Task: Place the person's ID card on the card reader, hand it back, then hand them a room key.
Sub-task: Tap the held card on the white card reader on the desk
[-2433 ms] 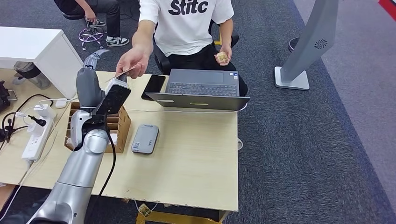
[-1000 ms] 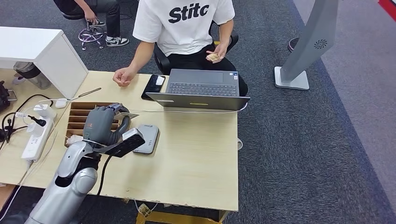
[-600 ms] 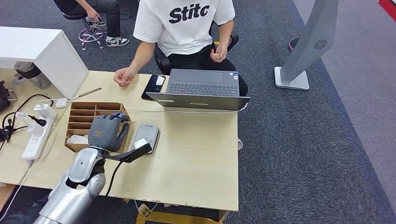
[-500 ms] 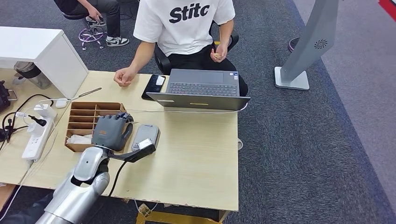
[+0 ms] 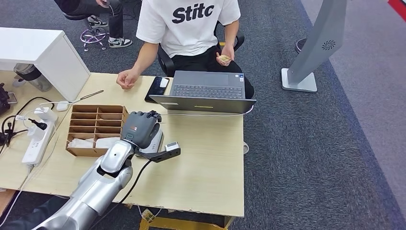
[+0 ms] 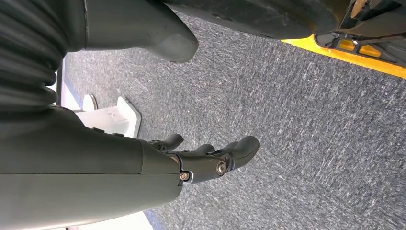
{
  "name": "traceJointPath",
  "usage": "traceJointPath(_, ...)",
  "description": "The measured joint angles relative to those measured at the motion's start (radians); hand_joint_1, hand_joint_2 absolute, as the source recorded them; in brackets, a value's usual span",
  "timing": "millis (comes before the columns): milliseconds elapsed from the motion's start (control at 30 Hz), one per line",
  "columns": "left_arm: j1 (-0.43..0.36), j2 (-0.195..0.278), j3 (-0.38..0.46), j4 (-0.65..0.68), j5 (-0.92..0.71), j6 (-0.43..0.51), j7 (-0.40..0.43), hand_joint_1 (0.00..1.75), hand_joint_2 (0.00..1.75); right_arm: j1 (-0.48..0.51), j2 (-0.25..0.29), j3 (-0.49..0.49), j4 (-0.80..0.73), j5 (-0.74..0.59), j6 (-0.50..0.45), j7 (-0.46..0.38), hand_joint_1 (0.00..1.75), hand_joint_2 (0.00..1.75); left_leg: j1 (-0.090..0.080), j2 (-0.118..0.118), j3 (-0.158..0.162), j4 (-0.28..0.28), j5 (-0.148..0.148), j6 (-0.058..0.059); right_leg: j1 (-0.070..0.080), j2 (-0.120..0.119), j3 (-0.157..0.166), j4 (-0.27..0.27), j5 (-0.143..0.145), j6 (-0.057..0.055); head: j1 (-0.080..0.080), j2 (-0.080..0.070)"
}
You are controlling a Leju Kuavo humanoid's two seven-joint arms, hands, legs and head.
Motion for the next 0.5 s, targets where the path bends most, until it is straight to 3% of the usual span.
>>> traceJointPath(500,-0.005,-0.015,-0.013,0.096,-0.037,-0.094,0.126,1.75,1.75,0.001,0.003,0.0,0.0,0.004,-0.009,0.012,0.0,1.75,0.0,0.0,0.0,0.0,0.0,0.0,0.0,0.0,0.0,0.0,0.0,0.0,0.0,0.0)
